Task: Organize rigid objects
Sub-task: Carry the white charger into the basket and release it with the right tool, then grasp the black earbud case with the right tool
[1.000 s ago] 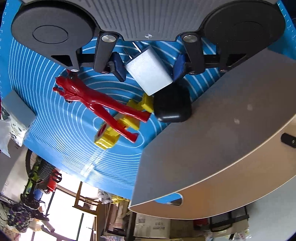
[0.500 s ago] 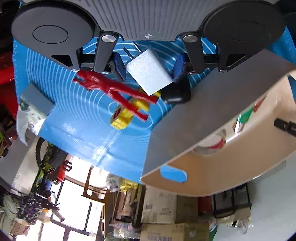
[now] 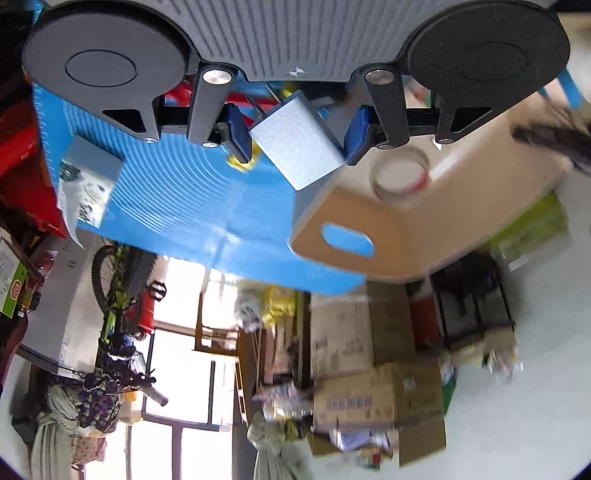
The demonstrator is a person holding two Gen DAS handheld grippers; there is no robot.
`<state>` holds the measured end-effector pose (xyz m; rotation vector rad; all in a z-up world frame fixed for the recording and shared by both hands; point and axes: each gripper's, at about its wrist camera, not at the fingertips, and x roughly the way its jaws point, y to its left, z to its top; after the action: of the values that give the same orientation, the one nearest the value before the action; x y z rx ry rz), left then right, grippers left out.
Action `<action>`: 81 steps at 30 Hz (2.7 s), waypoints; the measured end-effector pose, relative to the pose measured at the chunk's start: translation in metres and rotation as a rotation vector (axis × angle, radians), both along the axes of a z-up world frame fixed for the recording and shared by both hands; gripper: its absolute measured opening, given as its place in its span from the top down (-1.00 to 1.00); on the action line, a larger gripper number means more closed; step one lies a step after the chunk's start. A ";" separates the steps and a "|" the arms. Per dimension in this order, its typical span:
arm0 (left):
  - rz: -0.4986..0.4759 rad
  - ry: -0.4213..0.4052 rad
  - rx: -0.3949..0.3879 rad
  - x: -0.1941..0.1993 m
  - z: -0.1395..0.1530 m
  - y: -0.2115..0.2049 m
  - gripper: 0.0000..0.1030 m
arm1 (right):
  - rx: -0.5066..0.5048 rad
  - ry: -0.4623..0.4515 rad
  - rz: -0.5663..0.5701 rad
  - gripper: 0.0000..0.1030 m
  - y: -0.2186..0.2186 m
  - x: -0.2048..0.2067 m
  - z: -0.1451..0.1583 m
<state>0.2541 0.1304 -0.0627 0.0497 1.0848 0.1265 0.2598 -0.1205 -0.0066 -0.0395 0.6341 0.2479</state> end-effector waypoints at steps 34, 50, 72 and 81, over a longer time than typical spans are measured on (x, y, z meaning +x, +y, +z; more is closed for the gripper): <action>-0.010 -0.001 0.011 0.001 -0.002 -0.006 0.71 | -0.096 0.143 0.170 -0.27 0.118 0.008 -0.037; -0.007 -0.001 0.009 0.001 0.000 -0.005 0.71 | 0.047 0.019 -0.030 -0.34 0.020 0.011 0.012; -0.007 0.000 0.012 0.001 -0.001 -0.003 0.70 | -0.116 0.200 0.185 -0.28 0.009 0.027 -0.083; -0.005 0.000 0.010 -0.001 0.000 -0.001 0.70 | -0.170 0.186 0.288 -0.15 0.024 0.030 -0.103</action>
<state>0.2535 0.1297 -0.0630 0.0617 1.0842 0.1275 0.2901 -0.0968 -0.1095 -0.2750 0.8341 0.4794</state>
